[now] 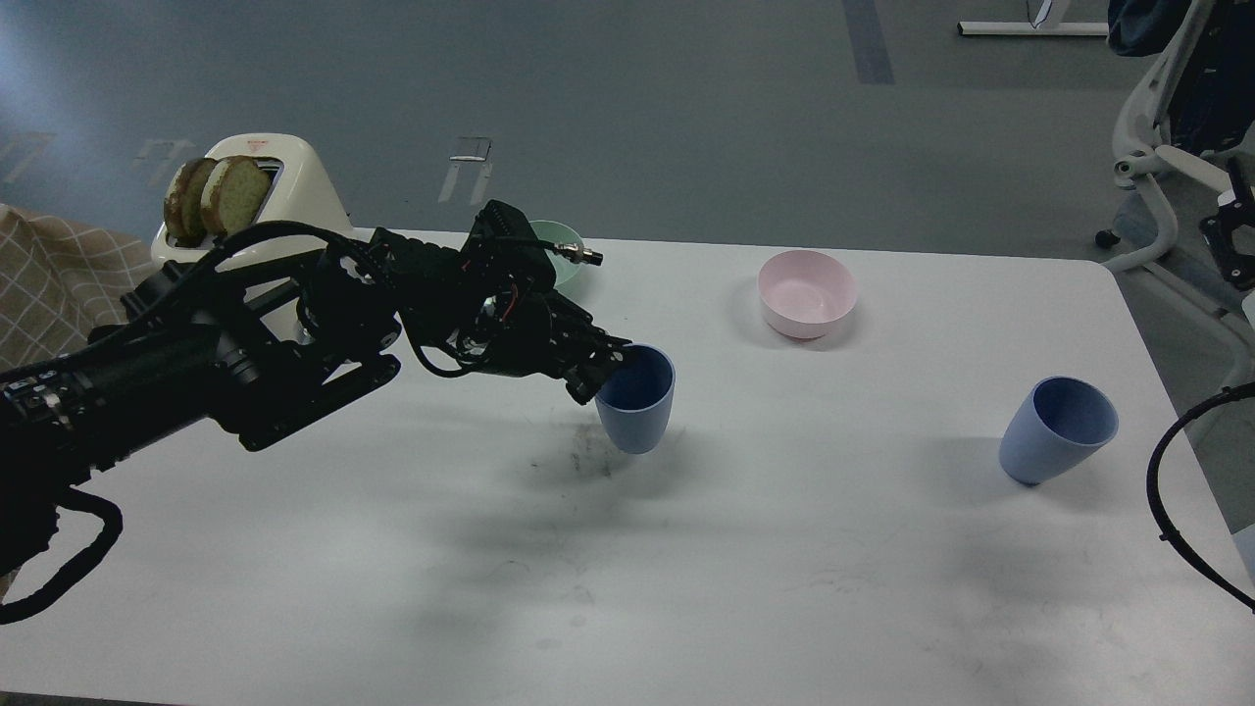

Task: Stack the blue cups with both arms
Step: 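Carry the blue cup to the table center and set it down, then open the left gripper and withdraw the left arm to rest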

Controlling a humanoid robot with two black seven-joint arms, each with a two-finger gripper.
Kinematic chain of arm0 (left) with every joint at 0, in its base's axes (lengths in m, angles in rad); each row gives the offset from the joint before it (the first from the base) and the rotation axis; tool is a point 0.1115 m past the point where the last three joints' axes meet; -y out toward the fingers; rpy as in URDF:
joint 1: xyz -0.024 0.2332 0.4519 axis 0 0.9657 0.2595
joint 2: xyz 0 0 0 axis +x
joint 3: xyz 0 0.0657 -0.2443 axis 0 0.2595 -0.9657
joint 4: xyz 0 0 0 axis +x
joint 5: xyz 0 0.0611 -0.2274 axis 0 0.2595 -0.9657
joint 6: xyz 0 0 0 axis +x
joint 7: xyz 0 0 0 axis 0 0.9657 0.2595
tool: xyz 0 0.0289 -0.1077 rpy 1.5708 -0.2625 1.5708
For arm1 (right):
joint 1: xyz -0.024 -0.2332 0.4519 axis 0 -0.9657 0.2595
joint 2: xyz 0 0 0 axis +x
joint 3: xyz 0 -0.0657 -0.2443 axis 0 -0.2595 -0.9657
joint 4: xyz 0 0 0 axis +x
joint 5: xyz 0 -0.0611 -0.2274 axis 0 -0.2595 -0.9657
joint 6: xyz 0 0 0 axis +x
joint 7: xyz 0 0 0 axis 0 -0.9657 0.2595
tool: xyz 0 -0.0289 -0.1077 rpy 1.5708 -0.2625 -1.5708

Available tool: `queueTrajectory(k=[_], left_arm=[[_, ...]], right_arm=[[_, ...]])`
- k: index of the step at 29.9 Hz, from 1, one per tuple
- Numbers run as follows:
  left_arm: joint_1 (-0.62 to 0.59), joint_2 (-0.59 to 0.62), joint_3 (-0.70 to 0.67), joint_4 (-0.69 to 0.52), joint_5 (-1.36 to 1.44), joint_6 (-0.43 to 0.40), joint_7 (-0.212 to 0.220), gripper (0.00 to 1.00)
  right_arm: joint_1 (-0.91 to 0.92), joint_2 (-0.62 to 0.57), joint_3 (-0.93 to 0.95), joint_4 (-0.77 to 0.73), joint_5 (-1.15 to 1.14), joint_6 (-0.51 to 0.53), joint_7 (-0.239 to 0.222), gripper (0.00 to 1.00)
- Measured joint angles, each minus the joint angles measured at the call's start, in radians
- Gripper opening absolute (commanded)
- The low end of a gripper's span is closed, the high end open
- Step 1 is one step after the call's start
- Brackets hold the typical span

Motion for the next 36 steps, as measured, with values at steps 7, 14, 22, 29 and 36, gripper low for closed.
queueTrajectory(k=[7, 14, 22, 29, 36], left_arm=[[-0.005, -0.038, 0.015, 0.064, 0.005, 0.001, 0.038, 0.0], [-0.005, -0.064, 0.016, 0.068, 0.0, 0.002, 0.051, 0.5], [-0.013, -0.049, -0.001, 0.058, -0.025, 0.005, 0.051, 0.84], [-0.028, 0.035, -0.089, 0.056, -0.241, 0.021, 0.043, 0.97], [-0.01, 0.133, -0.267, 0.068, -0.687, 0.053, 0.043, 0.98]], right_arm=[[-0.014, -0.001, 0.0, 0.003, 0.008, 0.0, 0.0, 1.0], [-0.01, 0.0, -0.004, 0.004, 0.008, 0.0, 0.0, 1.0], [-0.017, -0.003, -0.005, 0.004, 0.008, 0.0, 0.0, 1.0], [-0.063, -0.037, -0.017, 0.028, -0.007, 0.0, -0.001, 1.0], [-0.085, -0.188, -0.051, 0.041, -0.061, 0.0, -0.001, 1.0]])
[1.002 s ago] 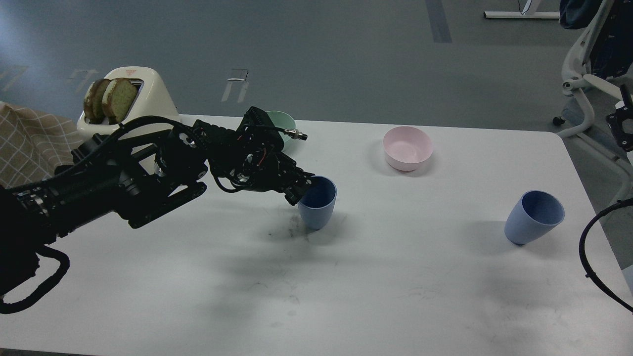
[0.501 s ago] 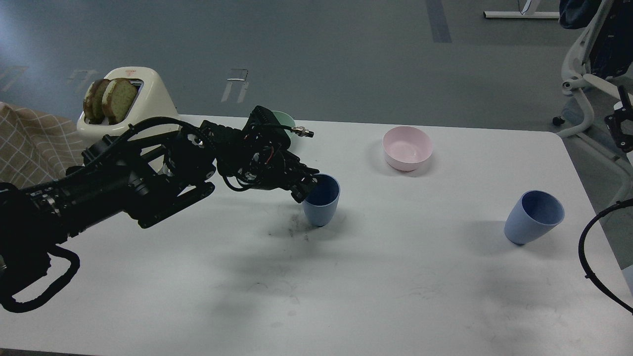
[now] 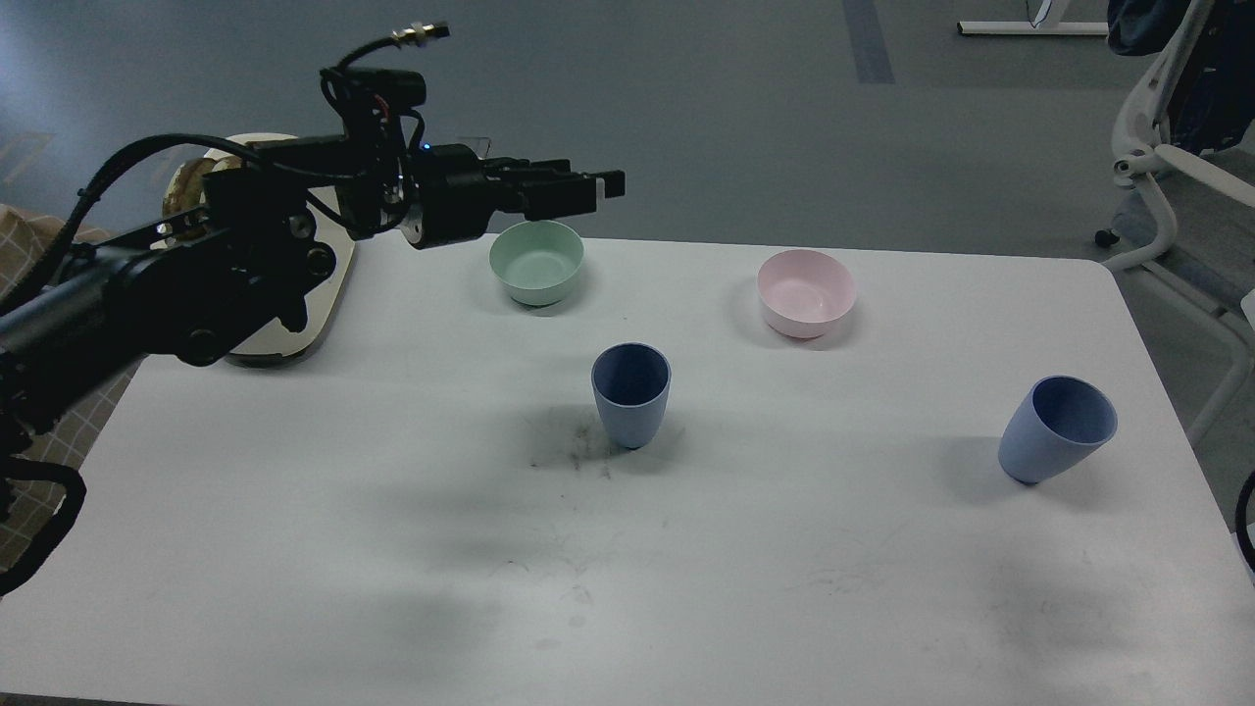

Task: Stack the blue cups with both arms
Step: 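Open the left gripper and withdraw the left arm to rest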

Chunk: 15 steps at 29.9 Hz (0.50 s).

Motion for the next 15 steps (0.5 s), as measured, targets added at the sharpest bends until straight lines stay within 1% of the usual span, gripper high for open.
queueTrajectory(k=[4, 10, 15], left_arm=[[0.012, 0.077, -0.047, 0.039, -0.327, 0.017, -0.002, 0.98], [0.043, 0.145, -0.118, 0.061, -0.839, 0.022, -0.004, 0.98], [0.135, 0.155, -0.25, 0.139, -1.131, 0.0, -0.002, 0.98]], right_arm=[[-0.011, -0.043, -0.004, 0.042, -0.119, 0.0, 0.0, 1.0], [-0.029, -0.07, -0.004, 0.164, -0.271, 0.0, 0.001, 1.0], [-0.019, -0.111, -0.013, 0.307, -0.409, 0.0, 0.001, 1.0]])
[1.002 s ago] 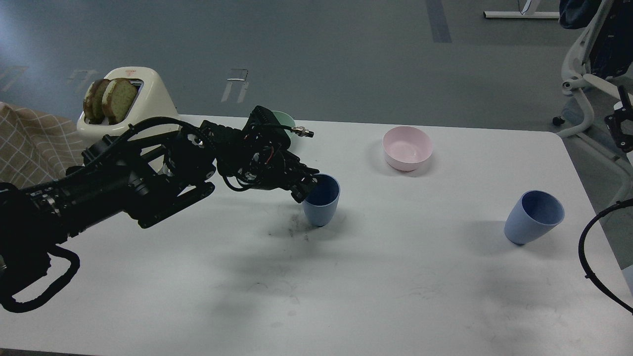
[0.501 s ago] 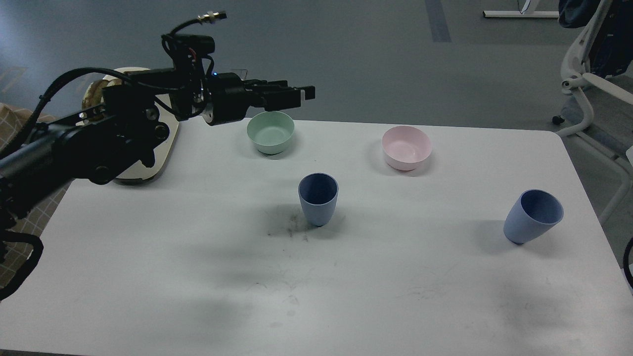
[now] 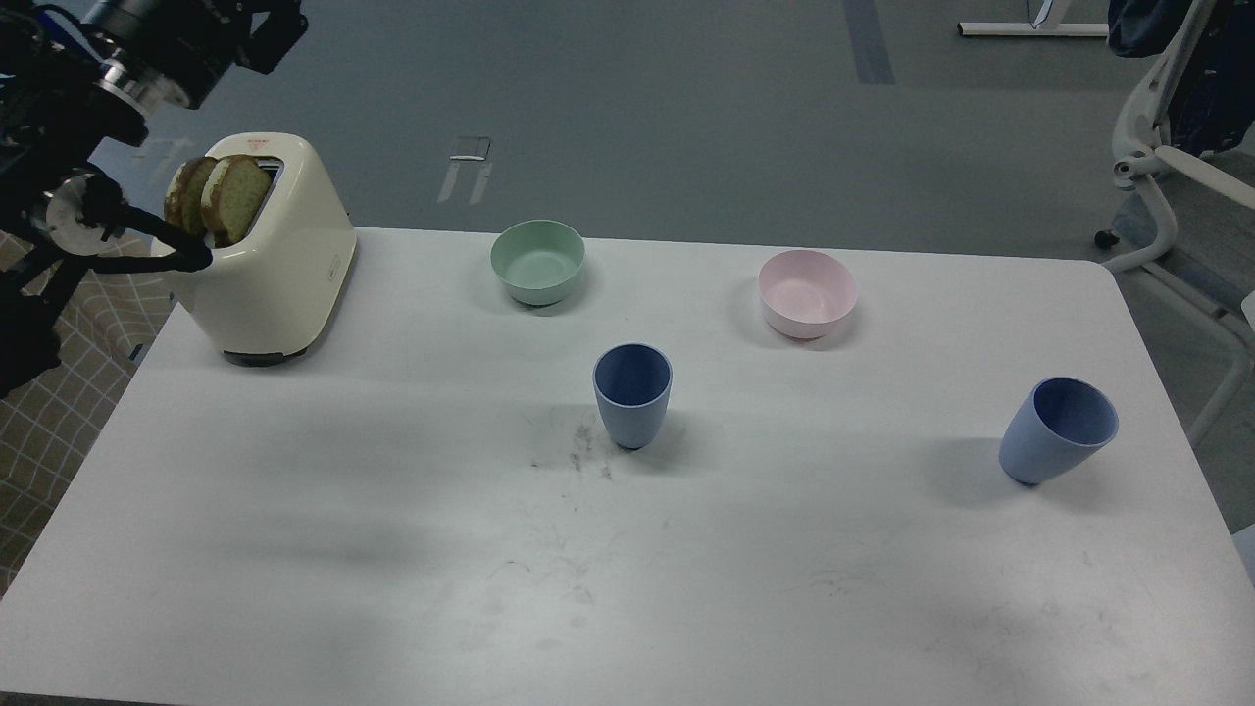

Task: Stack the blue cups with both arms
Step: 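Open the left gripper and withdraw the left arm to rest, then reach the right gripper to the blue cup near it and grasp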

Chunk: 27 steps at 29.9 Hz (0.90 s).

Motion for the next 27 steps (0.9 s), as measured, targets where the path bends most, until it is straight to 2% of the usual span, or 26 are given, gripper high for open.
queueTrajectory(k=[8, 12, 17, 21, 27], left_arm=[[0.084, -0.035, -0.177, 0.047, -0.097, -0.062, 0.006, 0.98], [0.086, -0.071, -0.205, 0.064, -0.099, -0.063, 0.01, 0.98], [0.089, -0.095, -0.209, 0.066, -0.099, -0.063, 0.008, 0.98], [0.094, -0.098, -0.208, 0.06, -0.097, -0.064, 0.002, 0.98], [0.095, -0.089, -0.212, 0.051, -0.096, -0.08, 0.0, 0.98]], right_arm=[[0.003, -0.027, -0.119, 0.12, -0.479, 0.0, 0.003, 1.0], [-0.02, -0.051, -0.209, 0.14, -0.735, 0.0, 0.055, 1.0], [-0.1, -0.089, -0.312, 0.143, -0.905, 0.0, 0.094, 1.0], [-0.179, -0.121, -0.403, 0.139, -1.082, 0.0, 0.162, 1.0], [-0.194, -0.131, -0.498, 0.093, -1.256, 0.0, 0.183, 1.0]])
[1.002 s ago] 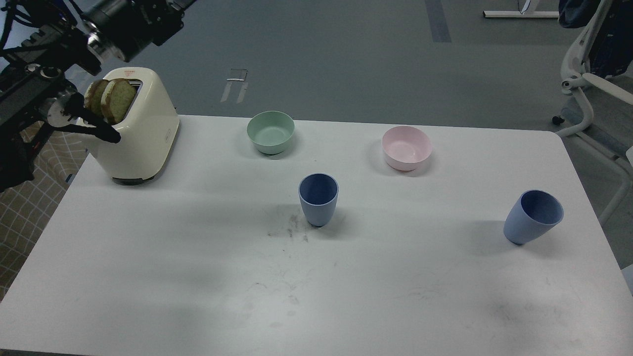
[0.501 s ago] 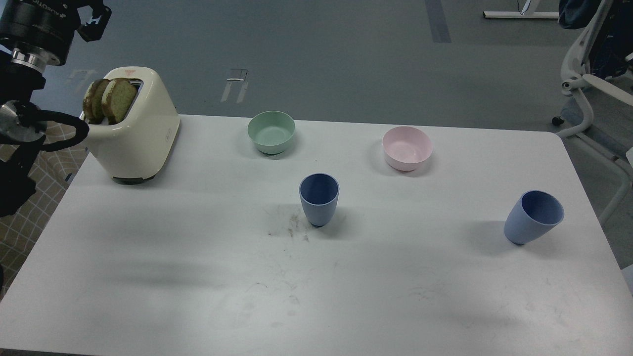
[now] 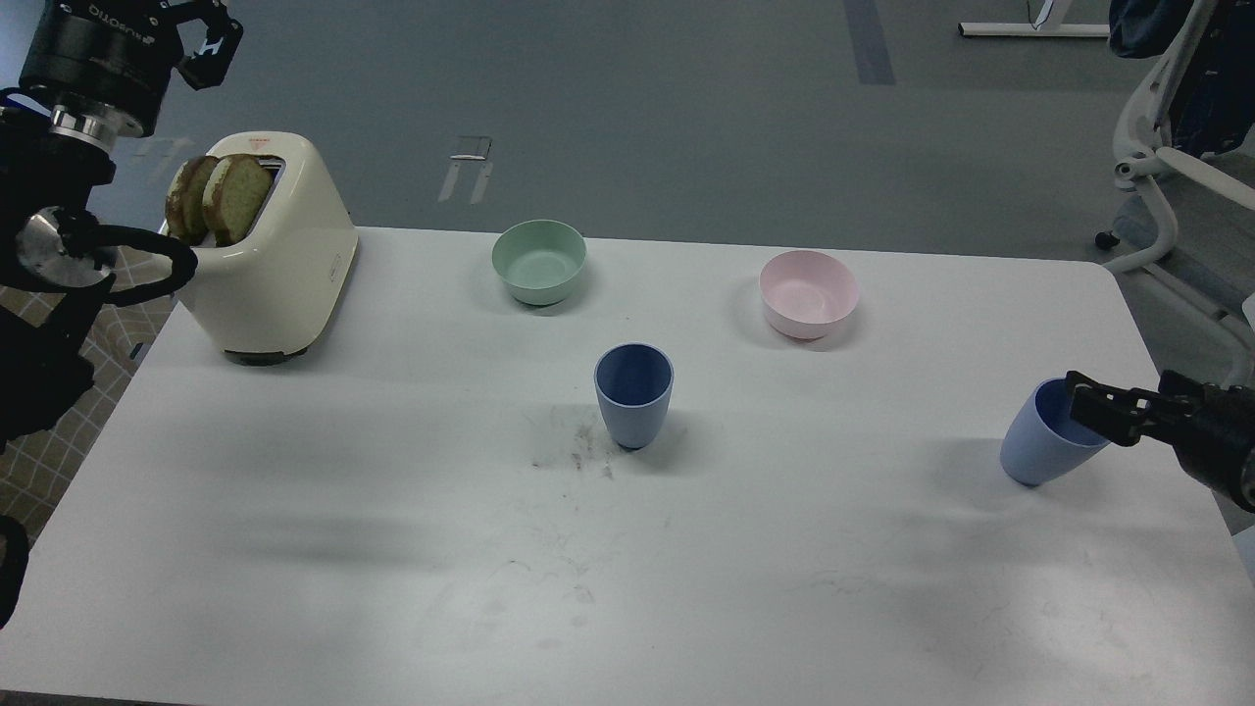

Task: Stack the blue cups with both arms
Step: 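Reach the right gripper to the blue cup near it and grasp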

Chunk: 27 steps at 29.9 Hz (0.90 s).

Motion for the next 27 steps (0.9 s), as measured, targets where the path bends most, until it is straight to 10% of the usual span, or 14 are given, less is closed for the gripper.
queueTrajectory(k=[7, 15, 27], left_arm=[[0.0, 0.001, -0.013, -0.016, -0.001, -0.035, -0.001, 0.98], [0.0, -0.007, -0.013, -0.02, -0.001, -0.033, 0.001, 0.98], [0.0, 0.002, -0.015, -0.037, 0.0, -0.024, 0.005, 0.98]], right_arm=[[0.004, 0.008, -0.022, -0.017, -0.026, 0.0, 0.005, 0.92], [0.01, 0.02, -0.022, -0.084, -0.024, 0.001, 0.003, 0.49], [0.02, 0.07, -0.014, -0.09, -0.021, 0.0, -0.001, 0.15]])
